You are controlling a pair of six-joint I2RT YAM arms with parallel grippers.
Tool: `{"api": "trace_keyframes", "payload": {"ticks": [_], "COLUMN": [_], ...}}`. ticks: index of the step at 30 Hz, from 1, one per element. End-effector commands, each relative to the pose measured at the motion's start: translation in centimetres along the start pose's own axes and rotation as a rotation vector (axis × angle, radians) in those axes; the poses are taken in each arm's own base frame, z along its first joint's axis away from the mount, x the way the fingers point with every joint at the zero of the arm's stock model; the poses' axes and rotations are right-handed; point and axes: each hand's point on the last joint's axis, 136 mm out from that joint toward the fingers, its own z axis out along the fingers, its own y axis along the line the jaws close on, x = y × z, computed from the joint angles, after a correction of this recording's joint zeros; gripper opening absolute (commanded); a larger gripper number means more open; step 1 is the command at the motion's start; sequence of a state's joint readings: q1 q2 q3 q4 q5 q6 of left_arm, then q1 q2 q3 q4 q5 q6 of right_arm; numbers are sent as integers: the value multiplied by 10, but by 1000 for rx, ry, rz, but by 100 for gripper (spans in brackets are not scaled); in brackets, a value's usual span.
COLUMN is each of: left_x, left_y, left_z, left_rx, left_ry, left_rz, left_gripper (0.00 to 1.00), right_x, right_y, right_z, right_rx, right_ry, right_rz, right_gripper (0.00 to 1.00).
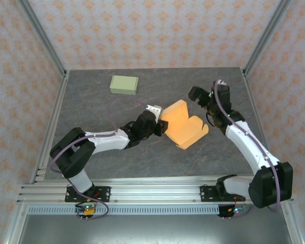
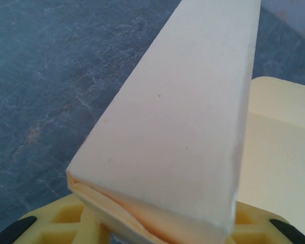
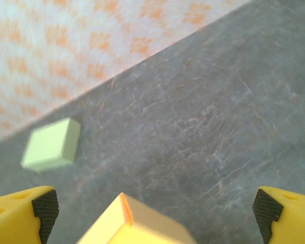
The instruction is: Fold the paper box
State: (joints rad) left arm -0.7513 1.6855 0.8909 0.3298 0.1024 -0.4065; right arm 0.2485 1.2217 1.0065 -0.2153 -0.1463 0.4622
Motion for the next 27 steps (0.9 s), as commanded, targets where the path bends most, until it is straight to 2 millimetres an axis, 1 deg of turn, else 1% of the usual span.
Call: {"api": "trace_keyframes", "payload": {"ticks": [1,2,4,6,9,11,12,14,17,19,22,26,27], "left_x": [7,7,5,5,2,2,1,0,-2,-2,-2,-2,-1], "left_y": [15,18,21,25,26,27,28,27,27,27,24,23,23], "left_z": [17,22,29,34,36,34,34,32,30,29,30,31,31], "left_rx": [-14,-1,13,7,10,8,11,19,21,21,36,52,50], "left_ry": [59,52,36,34,22,16,10,7,3,-1,4,5,5], "left_rz": [-330,-390,-463,-499,-526,-539,-548,-563,-569,-575,-579,-584,-585], "left_gripper": [33,32,32,31,30,30,30,30,30,31,33,33,34], "right_x": [38,46,53,58,63,74,83,101,118,124,126,127,128], "right_y": [-34,-34,-33,-35,-47,-51,-51,-49,-40,-28,-23,-23,-22], "right_z": [-26,-28,-36,-44,-56,-56,-53,-44,-26,-14,-2,9,12], "right_rx": [206,207,192,203,259,265,257,232,156,90,90,97,91], "right_ry": [171,198,221,242,259,293,324,386,449,491,516,527,535], "right_rz": [317,381,443,434,378,385,401,437,482,488,456,415,410], "right_gripper": [99,99,99,99,99,99,100,97,88,76,62,49,42]}}
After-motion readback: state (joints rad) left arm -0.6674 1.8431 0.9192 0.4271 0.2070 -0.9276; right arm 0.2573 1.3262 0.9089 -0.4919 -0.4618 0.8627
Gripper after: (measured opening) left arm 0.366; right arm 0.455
